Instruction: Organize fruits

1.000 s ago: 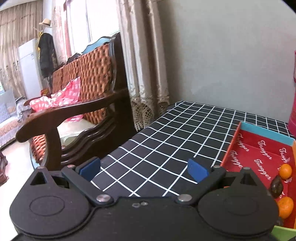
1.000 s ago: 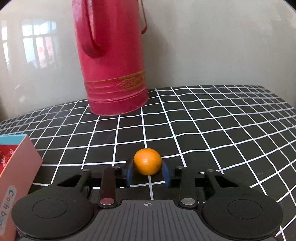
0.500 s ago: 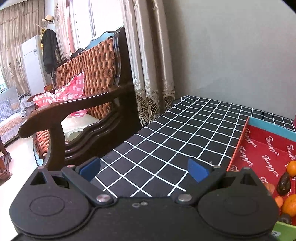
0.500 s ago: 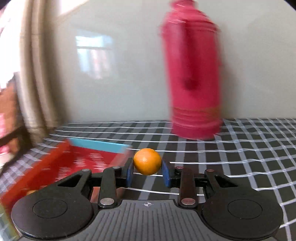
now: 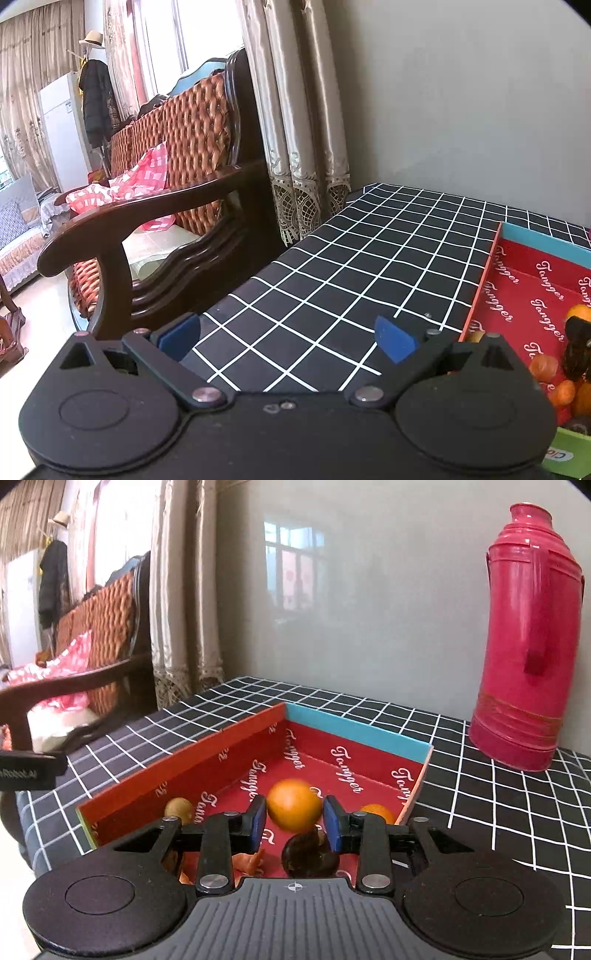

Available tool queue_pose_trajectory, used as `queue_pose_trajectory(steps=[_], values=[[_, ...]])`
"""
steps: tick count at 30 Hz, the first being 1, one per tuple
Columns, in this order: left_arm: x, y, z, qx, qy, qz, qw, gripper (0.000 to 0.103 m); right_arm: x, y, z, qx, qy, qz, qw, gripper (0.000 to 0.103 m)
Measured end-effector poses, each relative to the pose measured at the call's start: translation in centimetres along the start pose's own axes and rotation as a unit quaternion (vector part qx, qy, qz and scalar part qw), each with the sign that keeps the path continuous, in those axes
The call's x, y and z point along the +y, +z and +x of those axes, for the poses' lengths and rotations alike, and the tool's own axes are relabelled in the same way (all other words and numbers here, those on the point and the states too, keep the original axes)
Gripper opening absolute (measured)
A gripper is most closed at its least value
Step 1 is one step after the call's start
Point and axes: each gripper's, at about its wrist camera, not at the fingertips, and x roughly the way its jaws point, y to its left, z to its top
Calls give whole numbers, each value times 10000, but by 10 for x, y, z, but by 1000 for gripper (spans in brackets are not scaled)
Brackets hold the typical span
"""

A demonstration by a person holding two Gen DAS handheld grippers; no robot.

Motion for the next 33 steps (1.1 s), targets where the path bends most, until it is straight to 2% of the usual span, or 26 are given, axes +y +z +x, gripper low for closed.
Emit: queue_pose_trajectory(steps=[3, 8, 10, 12, 13, 16, 18, 24, 28, 33], values=[[1, 1, 1, 43, -78, -61, 9999, 95, -1, -1, -8, -130, -53, 44, 9999, 71], [-2, 5, -9, -7, -447, -119, 9989, 95, -5, 1, -33, -279, -289, 75, 9992, 73], [-4, 6, -19, -90, -571, -108, 9983, 95, -6, 3, -50, -310, -448, 158, 9984, 82], [-2, 4, -33, -84, -837, -101, 9964, 95, -8, 2, -73, -343, -686, 329, 9965, 99], [-1, 2, -39, -63, -950, -107, 9954, 95, -9, 0, -87, -360, -826, 435, 9950, 101], [4, -6, -69, -82, -1257, -102, 9920, 96, -10, -9, -125, -374, -1163, 664, 9903, 103], [7, -10, -90, -180, -1336, -16, 9909, 97, -10, -15, -150, -320, -1345, 830, 9869, 103], [15, -25, -151, -353, -1678, 97, 9851, 97, -10, -21, -212, -219, -1681, 1110, 9793, 103], [20, -30, -179, -580, -1738, 168, 9829, 97, -5, -16, -236, -285, -1721, 1098, 9785, 103], [26, -28, -188, -653, -1758, 101, 9822, 97, 2, -17, -245, -360, -1578, 1116, 9805, 103]])
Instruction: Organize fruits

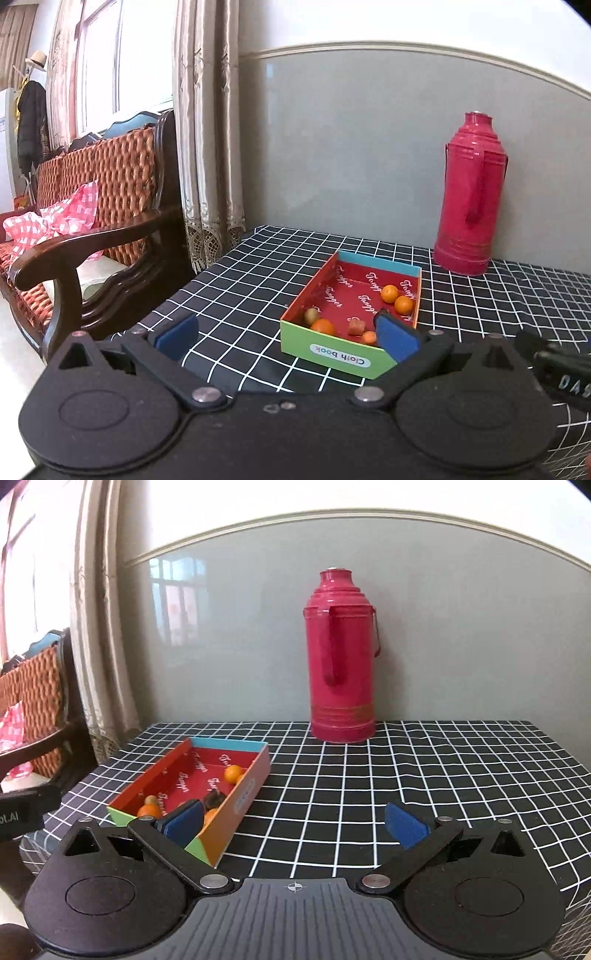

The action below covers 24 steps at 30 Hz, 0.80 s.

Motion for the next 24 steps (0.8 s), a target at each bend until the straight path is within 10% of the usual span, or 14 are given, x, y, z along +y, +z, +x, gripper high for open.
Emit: queue_pose_trajectory(steps=[24], values=[[-1, -7, -1, 56, 74, 85, 9999, 97, -1, -4, 0, -8, 160, 152, 9998, 103]])
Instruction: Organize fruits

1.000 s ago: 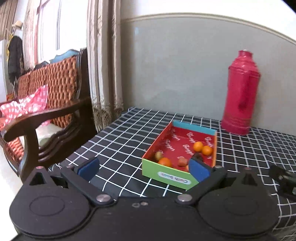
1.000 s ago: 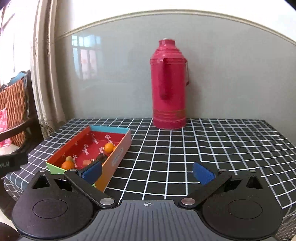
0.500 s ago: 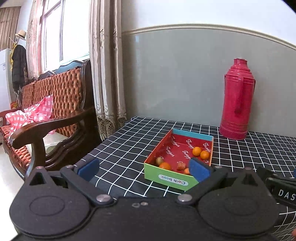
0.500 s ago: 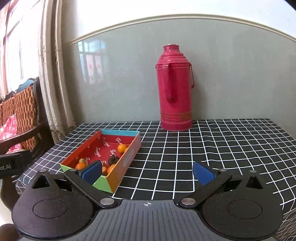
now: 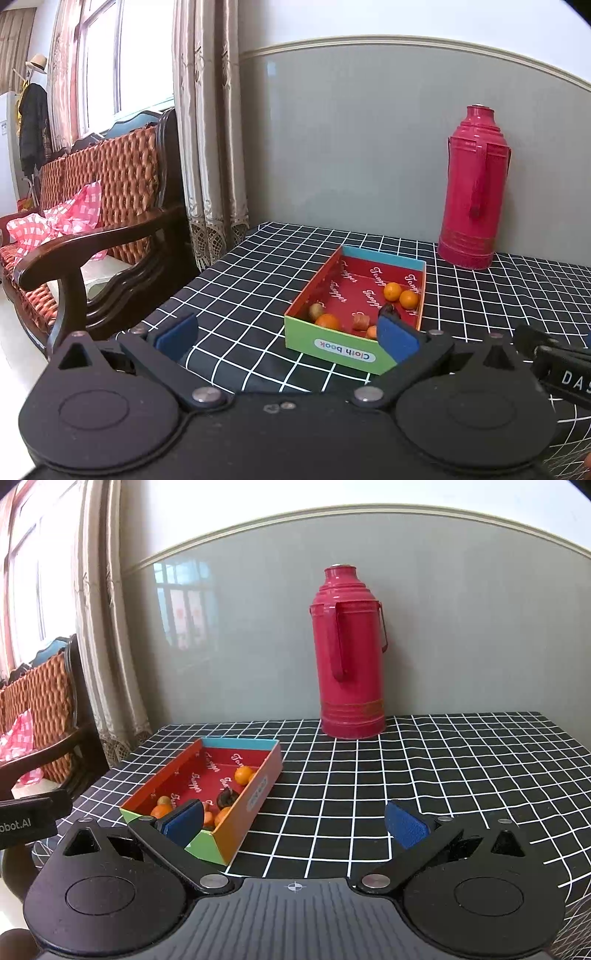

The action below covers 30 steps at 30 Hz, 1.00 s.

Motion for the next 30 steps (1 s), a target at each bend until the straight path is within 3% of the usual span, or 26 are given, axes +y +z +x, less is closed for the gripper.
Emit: queue_pose_trajectory(steps=[30], values=[[-3, 2, 8, 43, 9, -6, 10000, 97, 9, 0, 10, 95, 7, -69, 9999, 103]])
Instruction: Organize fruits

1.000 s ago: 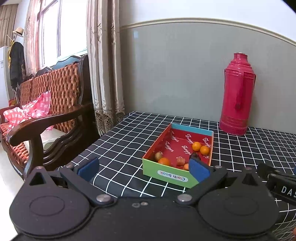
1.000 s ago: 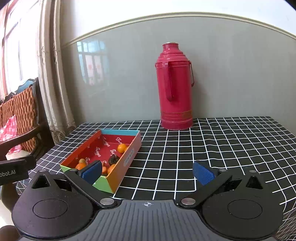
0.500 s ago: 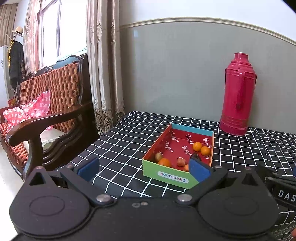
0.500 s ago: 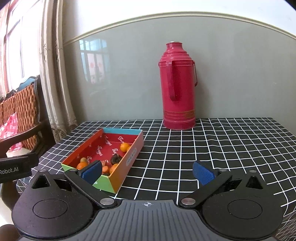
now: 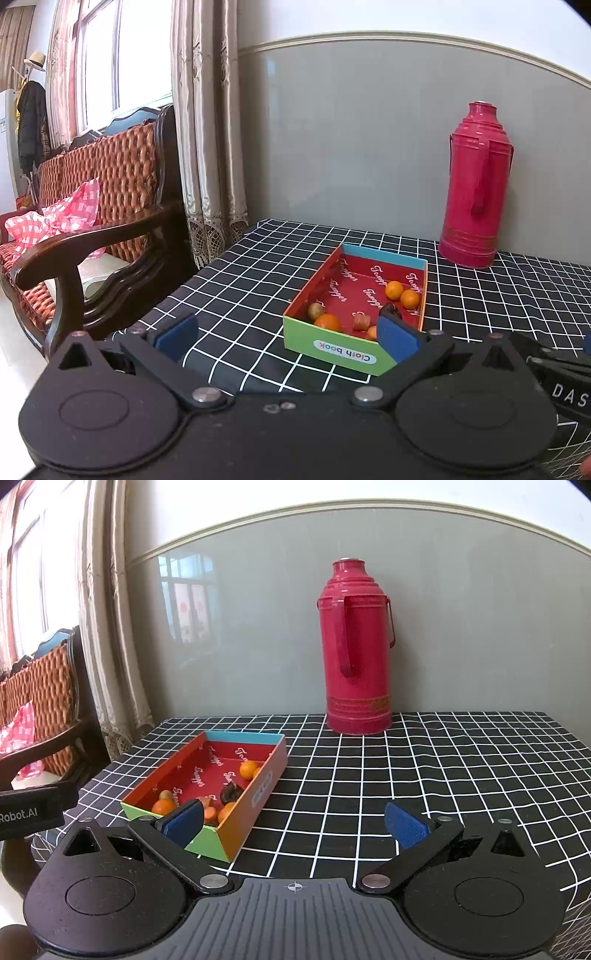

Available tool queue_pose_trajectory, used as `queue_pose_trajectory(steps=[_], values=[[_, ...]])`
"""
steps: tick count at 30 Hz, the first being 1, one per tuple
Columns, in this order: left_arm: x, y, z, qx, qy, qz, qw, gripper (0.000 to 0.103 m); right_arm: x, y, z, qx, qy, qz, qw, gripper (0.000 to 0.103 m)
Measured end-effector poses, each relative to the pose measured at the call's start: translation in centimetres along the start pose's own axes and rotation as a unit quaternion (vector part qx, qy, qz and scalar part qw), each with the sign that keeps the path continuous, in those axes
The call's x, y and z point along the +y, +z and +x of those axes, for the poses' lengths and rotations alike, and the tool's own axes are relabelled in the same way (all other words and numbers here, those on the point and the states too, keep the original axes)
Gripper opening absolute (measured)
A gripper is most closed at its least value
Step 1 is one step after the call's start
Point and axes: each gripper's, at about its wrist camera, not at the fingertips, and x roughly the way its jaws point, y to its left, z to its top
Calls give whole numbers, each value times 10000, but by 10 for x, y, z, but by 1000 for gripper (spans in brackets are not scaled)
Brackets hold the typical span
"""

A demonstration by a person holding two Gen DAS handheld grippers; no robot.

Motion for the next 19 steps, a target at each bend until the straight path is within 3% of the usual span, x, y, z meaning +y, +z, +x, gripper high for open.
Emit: queue_pose_trajectory(steps=[19], values=[[-6, -3, 6, -107, -210, 100, 9997, 97, 3, 1, 3, -15, 2, -62, 10000, 103]])
